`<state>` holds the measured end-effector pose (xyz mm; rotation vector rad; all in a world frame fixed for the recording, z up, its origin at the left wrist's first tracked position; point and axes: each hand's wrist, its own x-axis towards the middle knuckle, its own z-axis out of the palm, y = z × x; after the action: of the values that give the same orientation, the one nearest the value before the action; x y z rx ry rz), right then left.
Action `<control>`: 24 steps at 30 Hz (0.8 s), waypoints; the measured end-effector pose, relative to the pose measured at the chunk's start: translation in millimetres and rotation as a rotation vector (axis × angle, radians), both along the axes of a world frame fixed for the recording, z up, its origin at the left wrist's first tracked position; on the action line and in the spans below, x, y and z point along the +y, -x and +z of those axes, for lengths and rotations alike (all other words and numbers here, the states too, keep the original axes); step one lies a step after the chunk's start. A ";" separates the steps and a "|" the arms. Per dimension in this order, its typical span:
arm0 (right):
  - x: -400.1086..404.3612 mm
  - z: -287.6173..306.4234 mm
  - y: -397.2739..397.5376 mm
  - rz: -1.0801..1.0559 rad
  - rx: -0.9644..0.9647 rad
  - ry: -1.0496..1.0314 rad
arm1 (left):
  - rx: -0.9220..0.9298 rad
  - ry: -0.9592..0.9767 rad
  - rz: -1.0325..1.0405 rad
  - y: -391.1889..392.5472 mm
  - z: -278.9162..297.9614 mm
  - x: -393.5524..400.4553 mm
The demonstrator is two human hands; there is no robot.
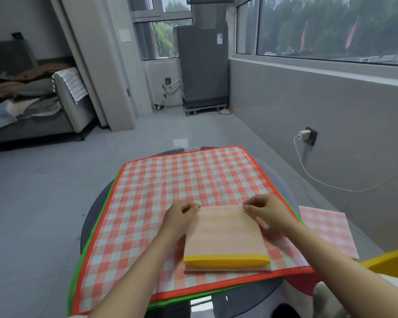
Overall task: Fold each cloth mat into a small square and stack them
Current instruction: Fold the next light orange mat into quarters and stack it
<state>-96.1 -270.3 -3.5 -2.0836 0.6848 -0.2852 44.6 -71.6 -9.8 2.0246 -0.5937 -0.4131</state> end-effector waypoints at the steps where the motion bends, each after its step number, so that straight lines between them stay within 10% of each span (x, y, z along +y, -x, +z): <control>1: 3.8 0.4 -0.8 0.015 0.022 0.087 | -0.039 -0.027 -0.020 1.1 -0.8 -1.3; 5: 21.3 -2.7 -2.2 0.066 0.157 0.385 | -0.106 -0.150 -0.081 11.7 -4.0 -8.4; 10: 48.9 -6.1 5.7 0.165 0.251 0.741 | -0.688 -0.537 -0.164 33.9 -9.1 -15.2; 24: 43.8 -35.8 9.0 0.201 0.414 0.656 | -0.484 -0.712 -0.226 26.6 -27.2 -0.8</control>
<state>-105.1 -226.4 -39.3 -2.8650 0.6688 0.0559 18.0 -72.5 -37.0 2.7834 -1.0922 -0.2841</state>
